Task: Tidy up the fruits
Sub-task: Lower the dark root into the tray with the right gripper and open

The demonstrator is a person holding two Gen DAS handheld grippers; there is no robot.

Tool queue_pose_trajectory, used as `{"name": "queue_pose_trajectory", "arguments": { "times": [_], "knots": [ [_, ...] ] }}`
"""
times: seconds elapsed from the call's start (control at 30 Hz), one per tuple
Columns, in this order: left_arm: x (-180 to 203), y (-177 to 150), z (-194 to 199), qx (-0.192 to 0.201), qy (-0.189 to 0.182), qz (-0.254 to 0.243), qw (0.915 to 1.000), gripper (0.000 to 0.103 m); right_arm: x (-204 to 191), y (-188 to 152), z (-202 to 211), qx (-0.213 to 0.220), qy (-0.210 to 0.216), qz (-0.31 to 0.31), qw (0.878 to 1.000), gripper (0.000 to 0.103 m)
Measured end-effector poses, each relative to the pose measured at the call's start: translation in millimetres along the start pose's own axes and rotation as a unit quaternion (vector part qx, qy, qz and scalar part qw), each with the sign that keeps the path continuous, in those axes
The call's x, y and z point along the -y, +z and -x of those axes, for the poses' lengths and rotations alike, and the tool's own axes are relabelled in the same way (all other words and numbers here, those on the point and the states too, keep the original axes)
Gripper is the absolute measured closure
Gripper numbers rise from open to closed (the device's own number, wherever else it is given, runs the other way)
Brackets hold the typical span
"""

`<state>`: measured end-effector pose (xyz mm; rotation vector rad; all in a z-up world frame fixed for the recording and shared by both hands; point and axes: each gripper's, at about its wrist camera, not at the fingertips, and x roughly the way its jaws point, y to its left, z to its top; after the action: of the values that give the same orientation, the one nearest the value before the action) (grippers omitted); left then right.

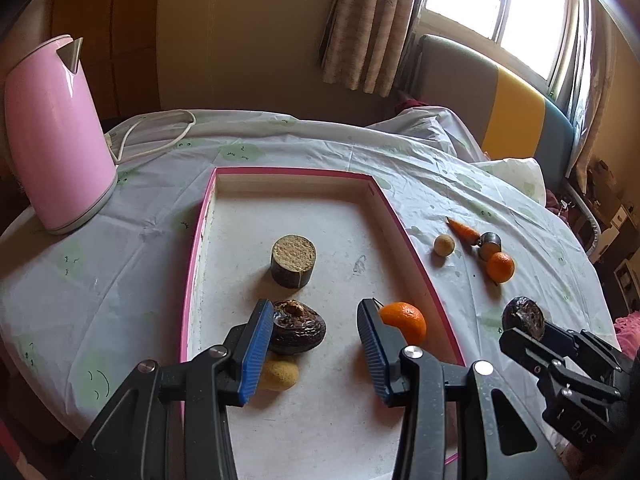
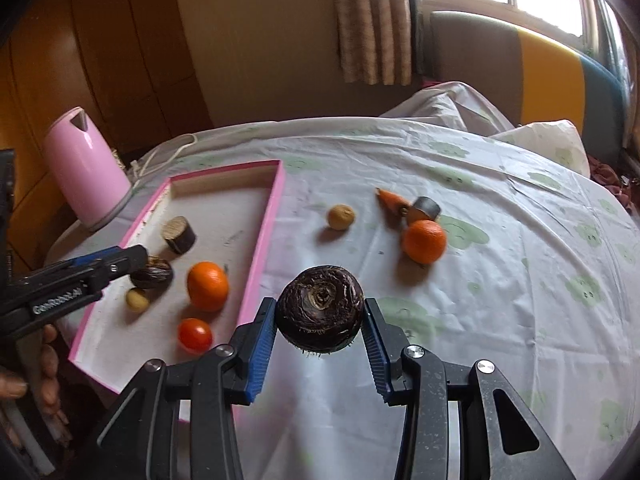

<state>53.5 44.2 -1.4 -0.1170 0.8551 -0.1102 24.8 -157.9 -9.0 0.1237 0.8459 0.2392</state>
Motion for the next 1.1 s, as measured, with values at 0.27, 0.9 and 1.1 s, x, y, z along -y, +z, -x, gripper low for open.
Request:
{"name": "queue_pose_trajectory", "arguments": {
  "times": [0.27, 0.9, 1.1],
  "knots": [
    [-18, 4, 11, 0.018, 0.015, 0.014, 0.9996, 0.059, -51, 2, -20, -0.032, 0.059, 0.037, 0.997, 0.060],
    [-18, -1, 17, 0.018, 0.013, 0.013, 0.9997, 0.059, -66, -4, -36, -0.036, 0.062, 0.035, 0.997, 0.056],
    [-6, -3, 17, 0.018, 0.005, -0.003, 0.9998, 0.059, -44, -3, -21, -0.015, 0.035, -0.001, 0.999, 0.056]
  ]
}}
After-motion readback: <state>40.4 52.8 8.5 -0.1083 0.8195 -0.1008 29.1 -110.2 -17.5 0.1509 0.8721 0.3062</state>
